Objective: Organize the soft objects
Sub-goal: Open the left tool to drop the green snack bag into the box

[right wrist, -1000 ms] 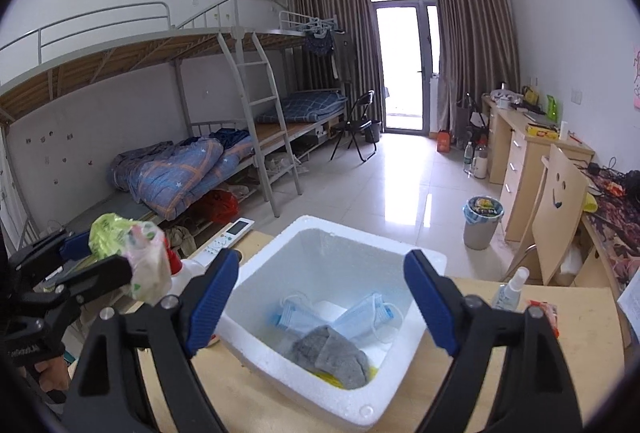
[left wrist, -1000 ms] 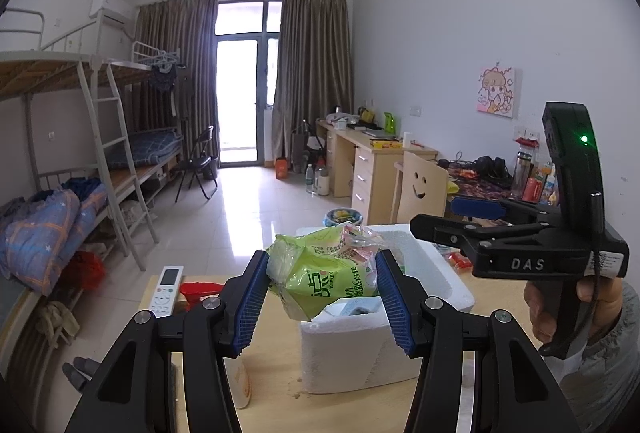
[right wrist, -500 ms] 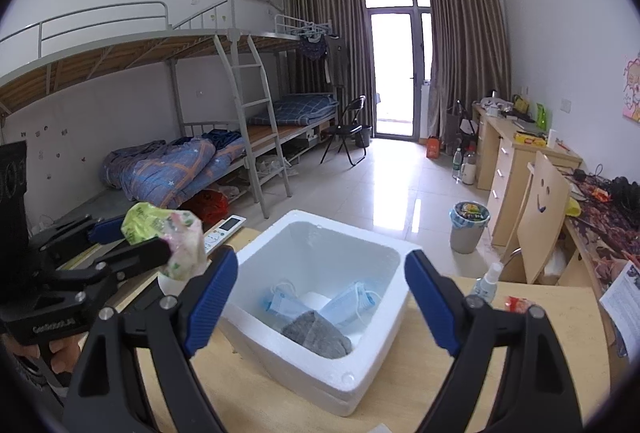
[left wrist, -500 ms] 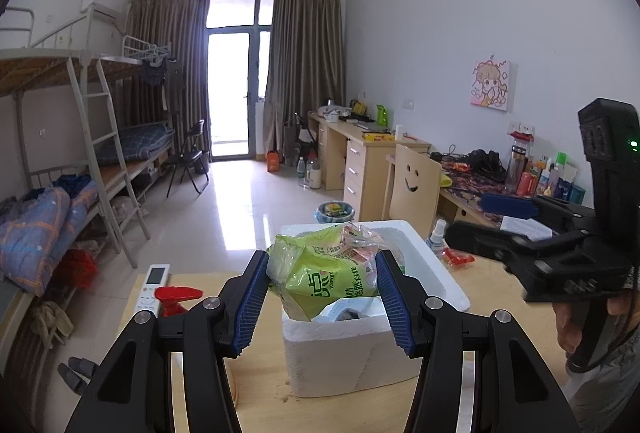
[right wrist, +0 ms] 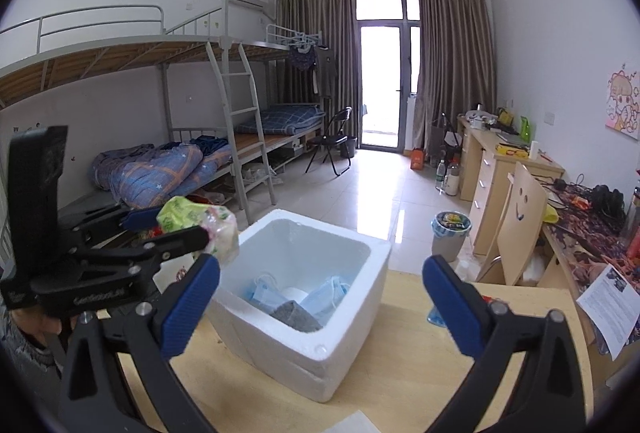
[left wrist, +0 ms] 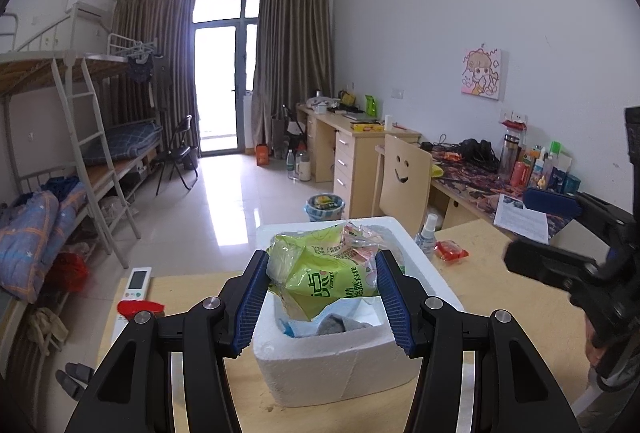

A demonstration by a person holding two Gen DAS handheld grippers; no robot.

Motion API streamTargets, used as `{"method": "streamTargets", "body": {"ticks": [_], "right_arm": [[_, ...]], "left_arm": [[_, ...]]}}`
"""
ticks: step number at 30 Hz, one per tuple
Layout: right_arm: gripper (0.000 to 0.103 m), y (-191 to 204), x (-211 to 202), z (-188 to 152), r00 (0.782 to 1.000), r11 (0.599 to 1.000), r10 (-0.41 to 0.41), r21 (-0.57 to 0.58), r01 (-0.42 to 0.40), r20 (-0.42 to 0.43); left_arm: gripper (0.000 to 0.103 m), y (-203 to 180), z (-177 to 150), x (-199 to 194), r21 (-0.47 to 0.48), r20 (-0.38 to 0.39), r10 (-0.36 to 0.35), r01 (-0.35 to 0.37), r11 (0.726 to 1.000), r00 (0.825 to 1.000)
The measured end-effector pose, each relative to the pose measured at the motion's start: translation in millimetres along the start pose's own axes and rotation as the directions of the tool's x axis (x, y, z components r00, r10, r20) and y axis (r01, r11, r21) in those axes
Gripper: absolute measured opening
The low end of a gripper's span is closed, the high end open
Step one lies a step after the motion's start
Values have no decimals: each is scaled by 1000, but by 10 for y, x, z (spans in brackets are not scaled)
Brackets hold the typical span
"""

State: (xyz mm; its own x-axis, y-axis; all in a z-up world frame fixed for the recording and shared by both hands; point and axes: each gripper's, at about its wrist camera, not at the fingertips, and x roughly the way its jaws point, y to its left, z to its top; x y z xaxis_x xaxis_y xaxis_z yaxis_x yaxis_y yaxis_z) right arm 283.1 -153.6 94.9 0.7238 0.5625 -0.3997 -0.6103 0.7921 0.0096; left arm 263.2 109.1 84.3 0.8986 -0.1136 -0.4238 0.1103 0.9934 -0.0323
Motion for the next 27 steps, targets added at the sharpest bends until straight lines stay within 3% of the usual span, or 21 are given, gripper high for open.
{"method": "streamTargets", "body": {"ticks": [10, 20, 23, 25, 27], "right_arm": [[103, -115, -224, -173, 999, 999, -43, 2, 43, -2], [103, -287, -349, -332, 996, 996, -86, 33, 86, -15], [103, -331, -376, -353, 996, 995, -91, 44, 92, -17], [103, -345, -411, -360, 995, 994, -98, 46, 98, -12], [103, -362, -435, -368, 995, 993, -103, 49, 103, -6]], "left_arm": [[56, -231, 36, 226, 35, -28, -41, 42, 999, 999], [57, -285, 77, 462, 27, -55, -10, 11, 1000, 998], [72, -293, 84, 523, 20, -62, -20, 21, 1000, 998], [88, -297, 89, 523, 15, -48, -17, 18, 1000, 999], [94, -290, 93, 513, 3, -40, -8, 8, 1000, 999]]}}
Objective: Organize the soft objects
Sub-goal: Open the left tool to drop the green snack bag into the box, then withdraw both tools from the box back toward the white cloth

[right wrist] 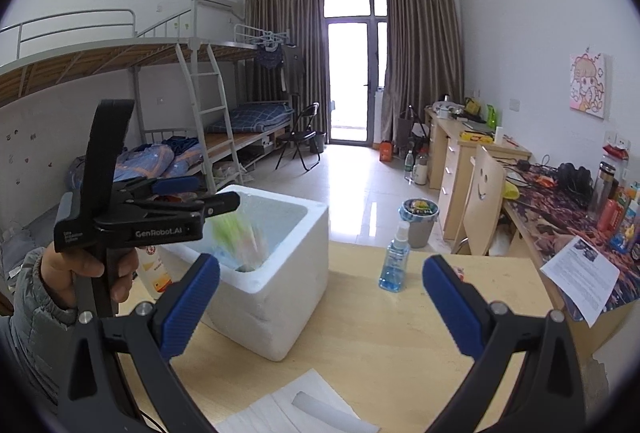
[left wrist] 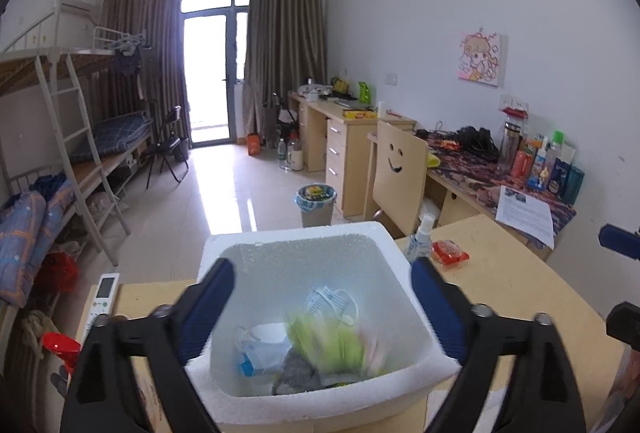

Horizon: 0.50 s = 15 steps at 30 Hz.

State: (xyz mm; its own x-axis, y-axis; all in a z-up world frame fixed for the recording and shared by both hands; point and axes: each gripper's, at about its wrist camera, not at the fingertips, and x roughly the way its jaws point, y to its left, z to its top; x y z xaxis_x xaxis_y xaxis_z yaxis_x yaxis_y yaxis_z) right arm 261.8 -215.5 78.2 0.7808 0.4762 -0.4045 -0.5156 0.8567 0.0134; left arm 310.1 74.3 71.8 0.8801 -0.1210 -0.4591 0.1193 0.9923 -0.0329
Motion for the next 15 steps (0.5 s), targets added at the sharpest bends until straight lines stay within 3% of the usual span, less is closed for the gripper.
{"method": "streamTargets", "body": {"ticks": [3, 15], "right_arm": [[103, -12, -9, -1, 1000, 1000, -1, 7, 1, 0], [103, 19, -103, -10, 1000, 1000, 11, 8, -11, 12]], "left_arm": [[102, -3, 18, -25, -11, 1, 0, 0, 1000, 1000], [102, -126, 9, -393, 22, 52, 1, -2, 1000, 999]]}}
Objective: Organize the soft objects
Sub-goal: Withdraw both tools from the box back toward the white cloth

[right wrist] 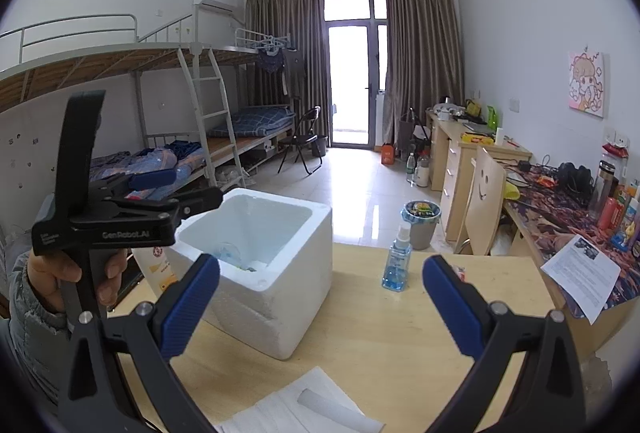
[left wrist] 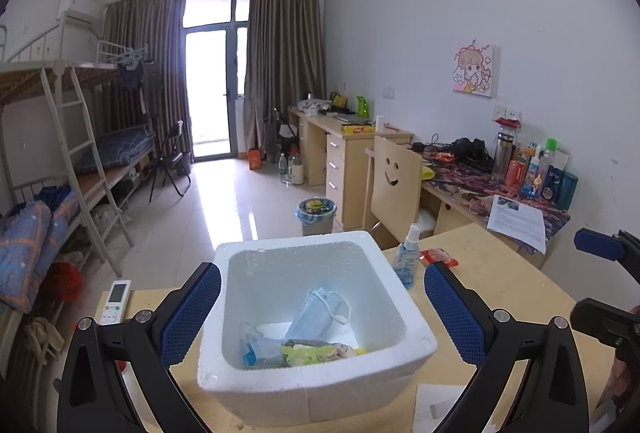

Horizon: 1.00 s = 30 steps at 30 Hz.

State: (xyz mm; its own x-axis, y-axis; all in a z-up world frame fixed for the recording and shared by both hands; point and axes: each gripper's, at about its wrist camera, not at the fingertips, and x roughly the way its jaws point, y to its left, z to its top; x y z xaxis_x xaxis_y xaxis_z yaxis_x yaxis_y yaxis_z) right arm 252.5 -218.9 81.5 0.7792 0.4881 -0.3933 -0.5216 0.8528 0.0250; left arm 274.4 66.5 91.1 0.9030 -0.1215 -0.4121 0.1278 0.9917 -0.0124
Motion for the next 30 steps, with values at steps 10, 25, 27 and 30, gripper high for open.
{"method": "streamTargets", "body": {"ticks": [10, 25, 27, 30], "right_arm": [[103, 75, -193, 2, 1000, 1000, 5, -9, -5, 19], [103, 267, -582, -23, 997, 999, 24, -28, -22, 67], [103, 287, -621, -38, 997, 999, 29, -31, -27, 72], [103, 319, -687, -71, 996, 999, 37, -35, -34, 78]], "left_arm": [[102, -3, -25, -277, -3, 19, 4, -4, 1000, 1000], [102, -164, -71, -905, 27, 96, 23, -26, 999, 995], [102, -181, -104, -958, 27, 100, 19, -22, 999, 995], [102, -199, -172, -1055, 28, 108, 19, -22, 999, 994]]}}
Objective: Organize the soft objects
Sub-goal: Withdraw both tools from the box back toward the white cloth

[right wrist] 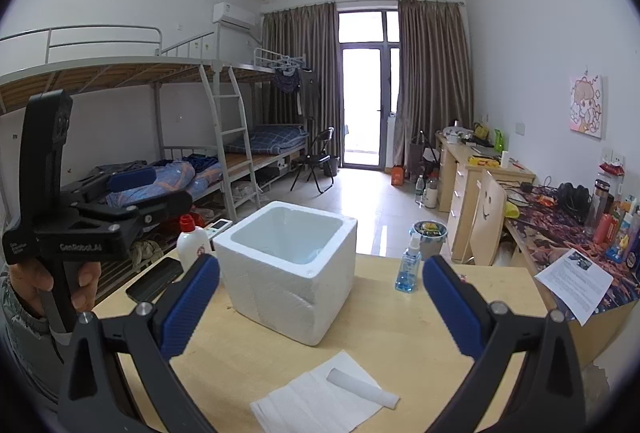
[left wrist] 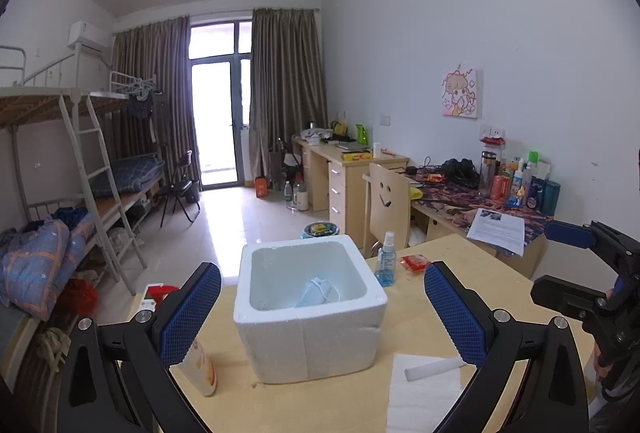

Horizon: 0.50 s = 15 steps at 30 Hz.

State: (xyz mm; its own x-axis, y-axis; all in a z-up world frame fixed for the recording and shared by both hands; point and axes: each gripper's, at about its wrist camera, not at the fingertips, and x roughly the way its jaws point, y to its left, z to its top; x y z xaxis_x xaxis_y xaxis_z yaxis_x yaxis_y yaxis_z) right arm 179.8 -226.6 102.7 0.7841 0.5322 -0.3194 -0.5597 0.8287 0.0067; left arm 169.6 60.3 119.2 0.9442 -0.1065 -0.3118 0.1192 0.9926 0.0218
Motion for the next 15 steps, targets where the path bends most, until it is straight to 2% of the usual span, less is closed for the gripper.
{"method": "streamTargets", "body": {"ticks": [10, 15], "right_arm": [[103, 34, -136, -116, 1000, 1000, 19, 1, -19, 13], [103, 43, -174, -208, 999, 999, 33, 10, -33, 19]], "left_arm": [[102, -66, -189, -329, -2, 53, -3, 3, 1000, 999], [102, -100, -323, -439, -3, 59, -35, 35, 999, 998]]}}
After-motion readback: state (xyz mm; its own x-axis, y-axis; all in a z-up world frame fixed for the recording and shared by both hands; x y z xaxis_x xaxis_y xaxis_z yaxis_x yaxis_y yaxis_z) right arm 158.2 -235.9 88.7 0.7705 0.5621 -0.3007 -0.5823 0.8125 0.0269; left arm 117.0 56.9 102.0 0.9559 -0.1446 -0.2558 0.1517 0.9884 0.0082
